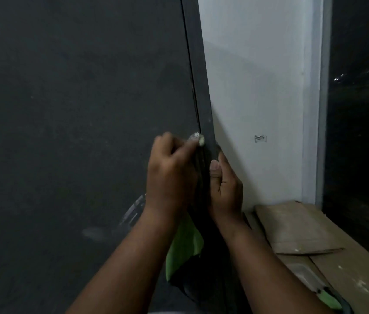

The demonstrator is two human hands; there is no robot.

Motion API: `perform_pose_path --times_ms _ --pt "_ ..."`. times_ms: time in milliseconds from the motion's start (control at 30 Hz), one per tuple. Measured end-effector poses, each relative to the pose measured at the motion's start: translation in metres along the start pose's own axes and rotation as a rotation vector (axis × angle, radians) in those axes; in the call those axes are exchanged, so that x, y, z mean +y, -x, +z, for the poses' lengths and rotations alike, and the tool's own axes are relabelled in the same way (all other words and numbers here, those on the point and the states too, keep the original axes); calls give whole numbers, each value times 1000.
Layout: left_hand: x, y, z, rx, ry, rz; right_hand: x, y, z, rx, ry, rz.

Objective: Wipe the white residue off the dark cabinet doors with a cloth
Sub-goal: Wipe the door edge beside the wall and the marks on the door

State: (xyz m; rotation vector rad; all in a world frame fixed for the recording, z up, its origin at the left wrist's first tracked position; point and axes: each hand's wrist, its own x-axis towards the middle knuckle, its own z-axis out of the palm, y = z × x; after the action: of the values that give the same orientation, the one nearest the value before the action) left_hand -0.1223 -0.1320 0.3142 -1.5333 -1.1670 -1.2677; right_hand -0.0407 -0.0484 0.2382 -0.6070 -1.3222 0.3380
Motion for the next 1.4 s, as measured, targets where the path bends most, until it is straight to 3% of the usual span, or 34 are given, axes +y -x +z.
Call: perform_pose_path --times_ms 200,567,900,1000,1167,1400 --pt "-3 85 -2 -87 71 -63 14 5 3 39 -83 -20" --pt "13 21 10 43 103 -136 18 16 -1 -16 -115 3" --pt "5 92 7 -122 70 -78 30 36 -5 42 -85 -16" --pt "10 69 9 -95 118 -161 29 38 -6 30 -75 12" --pt "16 45 19 -37 69 -72 27 37 -7 -27 -110 90" --pt "-6 80 -3 -81 22 -67 24 40 -7 54 31 -1"
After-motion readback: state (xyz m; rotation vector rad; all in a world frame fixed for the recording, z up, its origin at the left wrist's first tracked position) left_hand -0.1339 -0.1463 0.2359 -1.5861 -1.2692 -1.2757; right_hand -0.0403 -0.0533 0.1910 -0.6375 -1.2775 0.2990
